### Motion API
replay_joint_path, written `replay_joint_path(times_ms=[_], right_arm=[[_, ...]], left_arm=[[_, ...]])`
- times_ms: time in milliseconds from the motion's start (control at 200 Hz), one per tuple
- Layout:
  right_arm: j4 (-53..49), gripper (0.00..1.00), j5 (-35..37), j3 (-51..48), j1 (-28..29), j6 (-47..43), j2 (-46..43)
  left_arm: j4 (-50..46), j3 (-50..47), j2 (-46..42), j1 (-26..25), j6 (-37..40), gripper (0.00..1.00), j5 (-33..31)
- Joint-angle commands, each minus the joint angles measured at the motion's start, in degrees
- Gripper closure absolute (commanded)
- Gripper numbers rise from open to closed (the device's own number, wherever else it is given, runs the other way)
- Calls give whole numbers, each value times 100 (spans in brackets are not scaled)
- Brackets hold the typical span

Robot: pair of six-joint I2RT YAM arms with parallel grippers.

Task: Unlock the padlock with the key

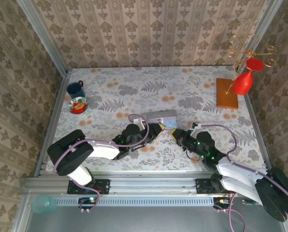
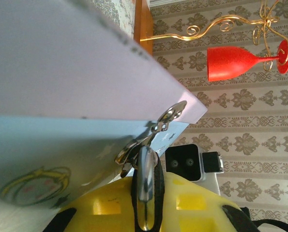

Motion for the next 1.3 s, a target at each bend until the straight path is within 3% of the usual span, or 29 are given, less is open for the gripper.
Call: replay_joint_path(times_ms=[0,1295], right_arm=[[-162,100,246,127,38,38,-251],[563,100,-6,429,76,56,694]], left_arm=[[574,182,15,-24,-2,98,-62],[985,320,253,-85,-73,98,52]])
